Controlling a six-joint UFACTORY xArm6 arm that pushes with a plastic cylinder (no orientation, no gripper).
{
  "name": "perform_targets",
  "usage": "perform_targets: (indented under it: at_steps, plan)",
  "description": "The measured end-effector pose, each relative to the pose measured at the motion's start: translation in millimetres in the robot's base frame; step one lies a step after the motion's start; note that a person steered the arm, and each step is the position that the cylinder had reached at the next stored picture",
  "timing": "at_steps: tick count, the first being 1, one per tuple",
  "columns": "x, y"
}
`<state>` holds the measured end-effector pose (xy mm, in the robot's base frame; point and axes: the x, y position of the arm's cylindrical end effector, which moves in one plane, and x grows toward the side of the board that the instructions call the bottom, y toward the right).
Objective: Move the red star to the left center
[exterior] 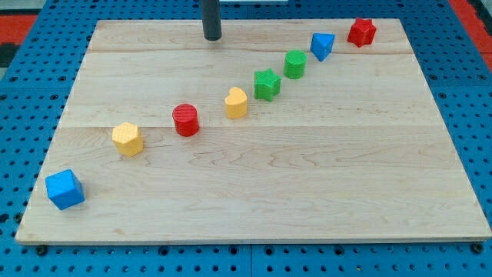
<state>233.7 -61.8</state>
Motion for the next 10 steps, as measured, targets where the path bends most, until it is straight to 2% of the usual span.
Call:
perform_targets:
  at_steps: [3,4,6,8,9,10]
  plan:
    - [-2,0]
    - [-20,27]
    - [-35,161]
    - [-41,189]
    - [-42,234]
    - [-42,247]
